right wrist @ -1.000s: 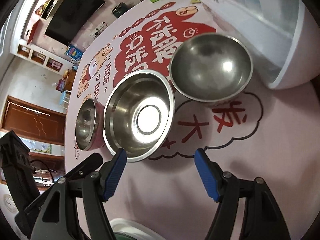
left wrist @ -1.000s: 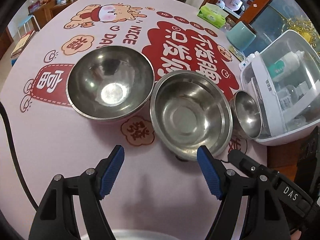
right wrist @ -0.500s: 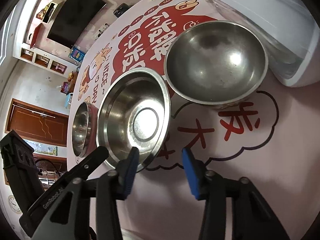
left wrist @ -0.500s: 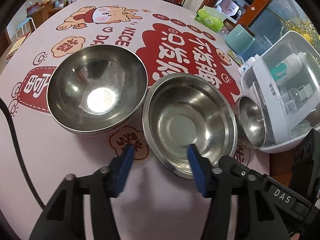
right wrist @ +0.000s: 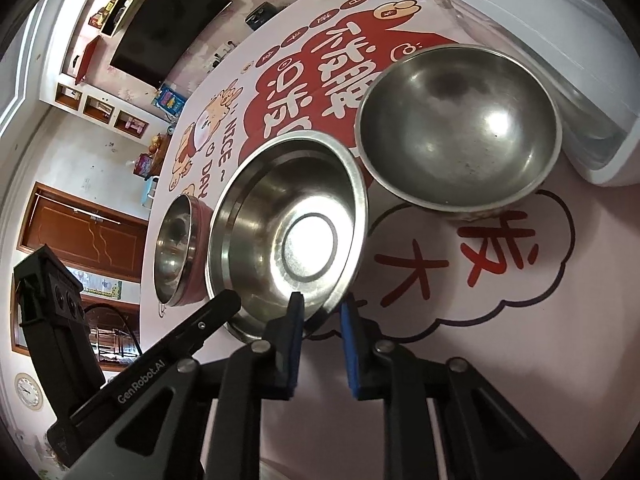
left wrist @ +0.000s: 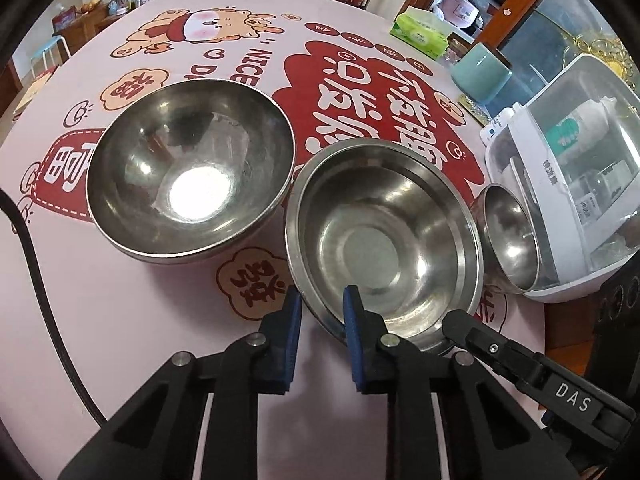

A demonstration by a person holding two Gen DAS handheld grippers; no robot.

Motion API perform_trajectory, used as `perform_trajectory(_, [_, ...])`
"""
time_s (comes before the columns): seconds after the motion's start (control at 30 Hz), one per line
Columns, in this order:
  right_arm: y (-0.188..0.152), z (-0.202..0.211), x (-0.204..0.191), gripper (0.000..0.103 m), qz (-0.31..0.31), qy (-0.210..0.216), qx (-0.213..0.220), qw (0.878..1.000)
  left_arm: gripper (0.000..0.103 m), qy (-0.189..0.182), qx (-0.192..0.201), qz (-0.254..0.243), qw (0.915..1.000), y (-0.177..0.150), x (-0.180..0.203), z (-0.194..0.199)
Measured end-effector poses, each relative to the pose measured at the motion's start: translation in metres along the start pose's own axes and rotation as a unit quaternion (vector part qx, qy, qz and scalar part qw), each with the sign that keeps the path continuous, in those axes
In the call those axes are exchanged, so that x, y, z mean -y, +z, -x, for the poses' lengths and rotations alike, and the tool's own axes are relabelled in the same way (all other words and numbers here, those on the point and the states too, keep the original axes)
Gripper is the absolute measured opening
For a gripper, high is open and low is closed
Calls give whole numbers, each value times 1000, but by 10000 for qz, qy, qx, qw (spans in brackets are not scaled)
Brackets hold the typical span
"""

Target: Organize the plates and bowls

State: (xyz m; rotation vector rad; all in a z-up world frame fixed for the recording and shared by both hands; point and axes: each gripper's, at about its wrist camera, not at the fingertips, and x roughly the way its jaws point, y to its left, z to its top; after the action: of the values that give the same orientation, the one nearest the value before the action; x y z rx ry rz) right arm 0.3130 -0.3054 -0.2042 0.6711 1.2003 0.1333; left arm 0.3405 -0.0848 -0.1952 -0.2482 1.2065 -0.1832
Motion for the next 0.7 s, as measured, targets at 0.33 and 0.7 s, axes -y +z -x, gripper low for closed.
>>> perform_trajectory(0.33, [-17, 17, -8, 18, 217, -126, 95, 9996, 20, -105, -34, -138, 9998, -15, 1, 18])
perform_trajectory(0.7, [-59, 52, -24, 19, 701, -272, 295, 9967, 21, -214, -1, -299, 9993, -56, 0, 57])
